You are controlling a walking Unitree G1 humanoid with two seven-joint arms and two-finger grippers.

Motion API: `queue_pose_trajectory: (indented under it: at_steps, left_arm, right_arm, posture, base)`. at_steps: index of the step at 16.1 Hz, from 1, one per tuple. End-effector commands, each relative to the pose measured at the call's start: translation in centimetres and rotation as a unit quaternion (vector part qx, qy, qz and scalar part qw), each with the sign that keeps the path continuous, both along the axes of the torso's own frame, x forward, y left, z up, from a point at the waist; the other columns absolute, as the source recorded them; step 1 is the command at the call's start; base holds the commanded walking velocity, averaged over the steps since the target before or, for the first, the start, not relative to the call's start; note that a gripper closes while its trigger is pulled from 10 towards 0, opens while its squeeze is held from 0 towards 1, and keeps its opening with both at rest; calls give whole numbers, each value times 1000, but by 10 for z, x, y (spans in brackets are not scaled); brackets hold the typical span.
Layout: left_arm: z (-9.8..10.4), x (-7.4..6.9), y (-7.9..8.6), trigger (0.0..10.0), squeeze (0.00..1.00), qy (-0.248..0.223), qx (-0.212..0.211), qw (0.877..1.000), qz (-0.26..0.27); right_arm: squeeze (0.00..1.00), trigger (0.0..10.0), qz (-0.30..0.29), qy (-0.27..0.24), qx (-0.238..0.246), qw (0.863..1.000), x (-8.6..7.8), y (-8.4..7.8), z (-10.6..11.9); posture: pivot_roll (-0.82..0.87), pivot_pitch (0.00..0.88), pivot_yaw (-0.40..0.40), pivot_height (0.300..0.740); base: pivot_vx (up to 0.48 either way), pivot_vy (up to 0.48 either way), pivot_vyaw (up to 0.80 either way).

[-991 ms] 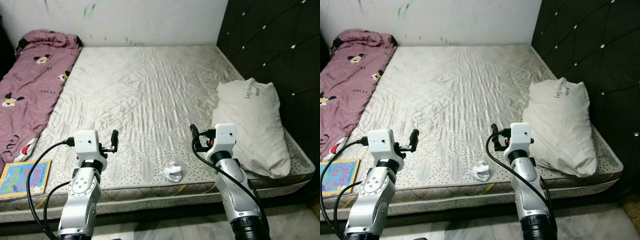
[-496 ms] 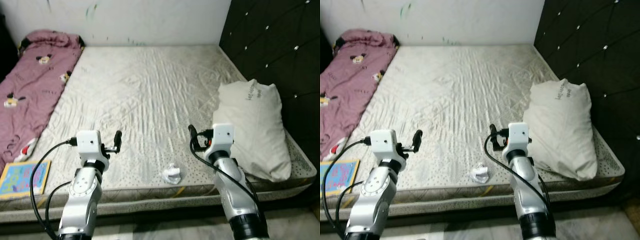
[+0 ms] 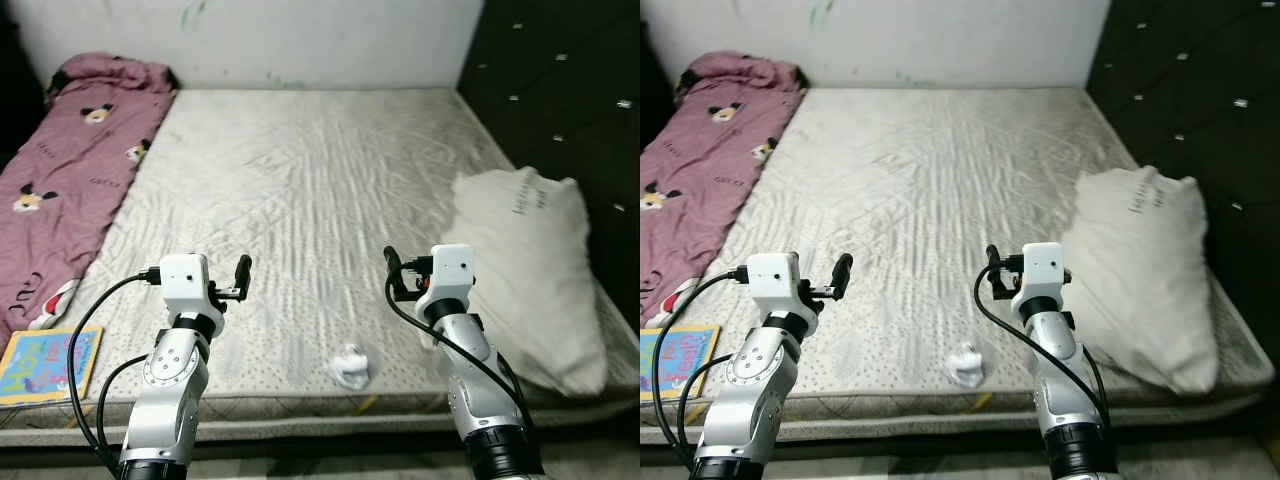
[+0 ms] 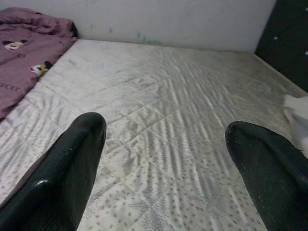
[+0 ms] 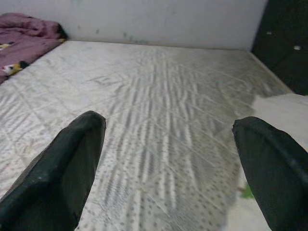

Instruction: Clean up the room

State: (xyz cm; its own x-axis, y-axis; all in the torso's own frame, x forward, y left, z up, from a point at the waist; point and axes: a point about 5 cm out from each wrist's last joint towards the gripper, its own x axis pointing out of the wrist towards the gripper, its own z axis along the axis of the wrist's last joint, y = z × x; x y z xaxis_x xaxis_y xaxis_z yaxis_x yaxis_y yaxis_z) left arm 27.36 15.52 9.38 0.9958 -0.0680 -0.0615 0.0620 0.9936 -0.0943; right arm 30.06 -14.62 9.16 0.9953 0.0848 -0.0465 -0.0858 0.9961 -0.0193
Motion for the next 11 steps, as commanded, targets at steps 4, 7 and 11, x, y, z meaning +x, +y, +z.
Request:
queue_pose_trajectory:
  at_steps: [4,7,11]
  left_arm:
    - [-1,0,3,10000,0,6,6,1000,7]
    - [-3,1,3,10000,0,13,3,1000,13]
    - [1,1,2,10000,0,1,2,1000,0]
  right_arm:
    - [0,10000,-8,-4,2,1000,2,-2,2]
    - [0,10000,-13,-3,-1,1000,1,-3,1]
    - [0,10000,-18,-5,-6,1000,2,-5,2]
  posture:
    - [43,0,9,740]
    - [42,0,9,740]
    - [42,0,14,740]
  base:
    - [241,0,0]
    - [0,0,0]
    - [0,0,0]
